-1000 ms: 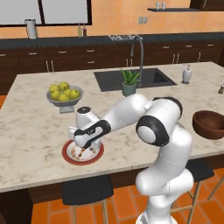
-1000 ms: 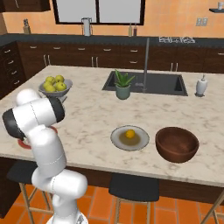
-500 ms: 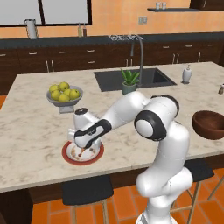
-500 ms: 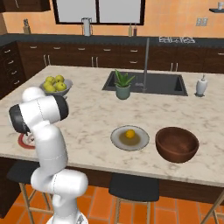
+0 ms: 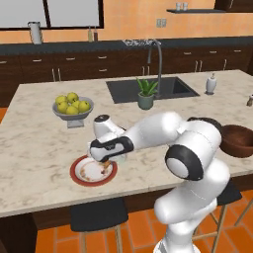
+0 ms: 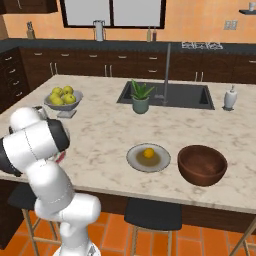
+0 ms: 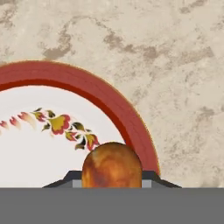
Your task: Pick the chicken drumstick and lemon from their plates and place them in the bowl. Then put the bowl in the fridge.
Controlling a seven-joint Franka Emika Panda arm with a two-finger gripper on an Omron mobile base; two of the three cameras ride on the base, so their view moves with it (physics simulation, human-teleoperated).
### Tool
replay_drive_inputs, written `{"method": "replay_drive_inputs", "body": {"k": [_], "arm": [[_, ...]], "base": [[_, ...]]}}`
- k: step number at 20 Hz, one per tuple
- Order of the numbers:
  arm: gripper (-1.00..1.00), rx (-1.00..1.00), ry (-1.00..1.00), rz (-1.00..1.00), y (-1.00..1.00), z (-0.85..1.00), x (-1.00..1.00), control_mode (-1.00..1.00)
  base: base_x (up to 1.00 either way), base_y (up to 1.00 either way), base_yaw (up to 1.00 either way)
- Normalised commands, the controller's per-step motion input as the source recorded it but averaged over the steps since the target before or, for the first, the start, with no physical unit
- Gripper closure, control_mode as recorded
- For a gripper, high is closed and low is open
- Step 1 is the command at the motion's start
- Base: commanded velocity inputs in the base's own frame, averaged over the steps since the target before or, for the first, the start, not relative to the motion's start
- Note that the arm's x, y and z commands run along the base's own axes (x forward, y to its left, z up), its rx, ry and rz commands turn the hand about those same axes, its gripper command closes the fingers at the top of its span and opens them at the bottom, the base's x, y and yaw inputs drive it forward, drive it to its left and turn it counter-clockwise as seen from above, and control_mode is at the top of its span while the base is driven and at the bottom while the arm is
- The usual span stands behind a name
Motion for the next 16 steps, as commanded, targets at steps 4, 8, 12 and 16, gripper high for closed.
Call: {"method": "replay_drive_inputs", "body": {"k": [4,8,12,16], "arm": [[1.00,0.01,-0.06,0.13,-0.91,0.89,-0.77,-1.00],[1.00,0.04,-0.12,0.14,-1.00,0.82,-0.74,-1.00],[1.00,0.07,-0.15,0.11,-1.00,0.76,-0.43,-1.00],[1.00,0.02,-0.15,0.03,-1.00,0.64,0.00,-1.00]], "base": [[0.00,0.00,0.00],[0.00,0.00,0.00],[0.00,0.00,0.00],[0.00,0.00,0.00]]}}
